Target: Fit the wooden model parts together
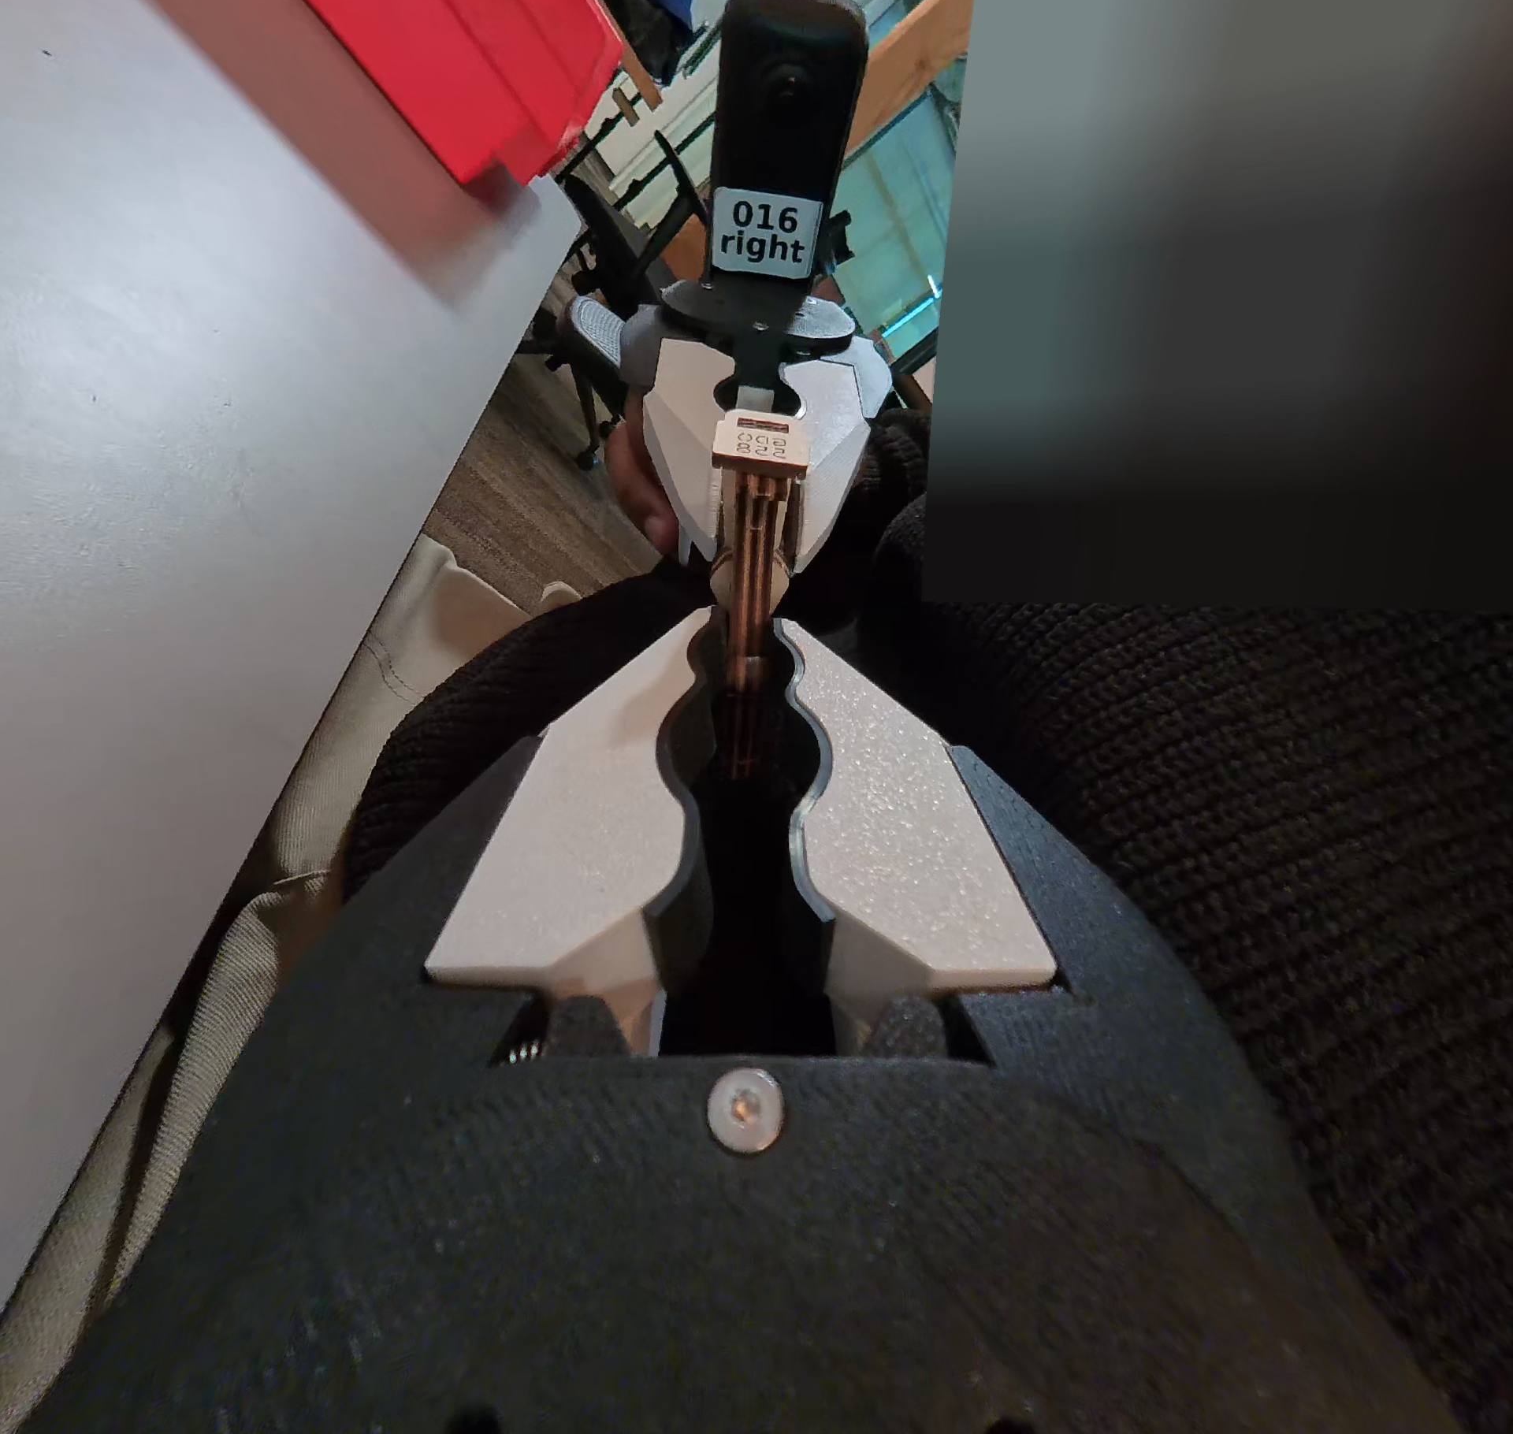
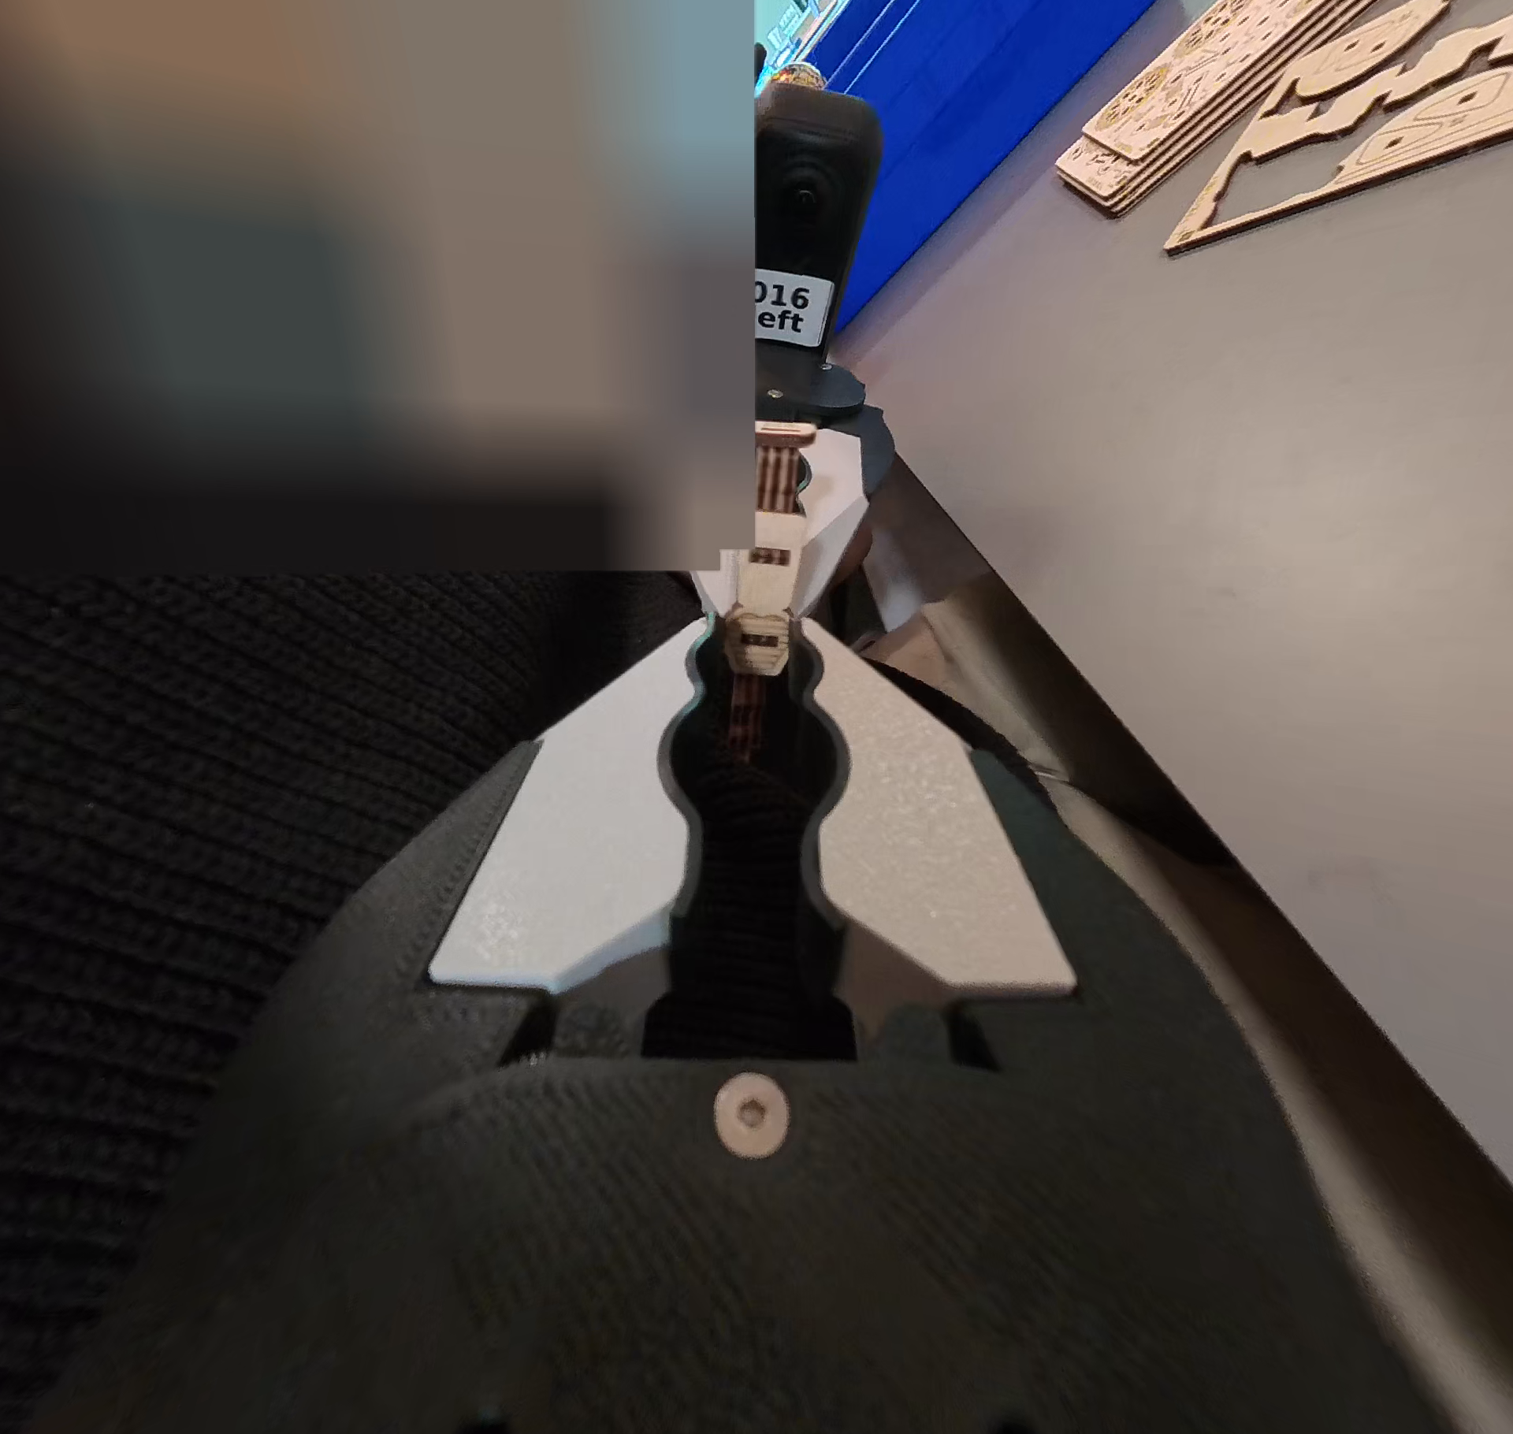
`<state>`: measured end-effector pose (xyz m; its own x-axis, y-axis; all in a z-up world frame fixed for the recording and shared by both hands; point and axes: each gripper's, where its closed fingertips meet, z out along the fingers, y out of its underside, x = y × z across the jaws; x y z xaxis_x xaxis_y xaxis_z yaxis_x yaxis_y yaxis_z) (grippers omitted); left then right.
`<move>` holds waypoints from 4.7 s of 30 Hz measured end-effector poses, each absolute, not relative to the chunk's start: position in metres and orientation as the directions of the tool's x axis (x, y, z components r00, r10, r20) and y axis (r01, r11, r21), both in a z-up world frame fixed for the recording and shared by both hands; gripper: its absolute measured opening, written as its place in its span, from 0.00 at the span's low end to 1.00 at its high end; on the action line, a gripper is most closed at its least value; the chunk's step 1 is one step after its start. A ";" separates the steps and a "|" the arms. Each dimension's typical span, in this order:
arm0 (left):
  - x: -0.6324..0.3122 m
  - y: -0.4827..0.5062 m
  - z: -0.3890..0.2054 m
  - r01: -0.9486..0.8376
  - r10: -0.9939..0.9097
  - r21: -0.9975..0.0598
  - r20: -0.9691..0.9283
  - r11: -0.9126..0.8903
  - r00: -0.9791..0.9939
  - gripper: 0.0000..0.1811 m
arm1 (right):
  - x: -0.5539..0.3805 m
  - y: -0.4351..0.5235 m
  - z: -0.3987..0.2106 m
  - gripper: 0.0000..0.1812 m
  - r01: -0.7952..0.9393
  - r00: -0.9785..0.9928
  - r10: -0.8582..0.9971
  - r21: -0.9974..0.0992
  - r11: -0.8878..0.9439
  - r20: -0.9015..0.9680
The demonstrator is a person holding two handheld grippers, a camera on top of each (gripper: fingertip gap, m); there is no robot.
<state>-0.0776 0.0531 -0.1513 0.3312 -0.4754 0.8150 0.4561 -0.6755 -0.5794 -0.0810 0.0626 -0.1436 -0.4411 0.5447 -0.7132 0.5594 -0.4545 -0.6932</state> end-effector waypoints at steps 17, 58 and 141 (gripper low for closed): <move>-0.071 0.052 -0.156 0.466 -0.458 -0.547 0.837 -0.696 0.299 0.04 | -0.077 0.067 -0.146 0.11 0.602 -0.412 0.471 -0.621 -0.501 -0.780; -0.067 0.052 -0.158 0.469 -0.455 -0.528 0.849 -0.708 0.269 0.04 | -0.066 0.060 -0.157 0.08 0.649 -0.463 0.454 -0.640 -0.411 -0.761; -0.060 0.055 -0.159 0.468 -0.460 -0.539 0.842 -0.701 0.281 0.04 | -0.061 0.070 -0.155 0.11 0.675 -0.369 0.482 -0.586 -0.449 -0.795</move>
<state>-0.0601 0.0549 -0.1590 0.2806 -0.4603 0.8422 0.4680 -0.7005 -0.5388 -0.0609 0.0695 -0.1551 -0.3685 0.4825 -0.7946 0.6747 -0.4492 -0.5857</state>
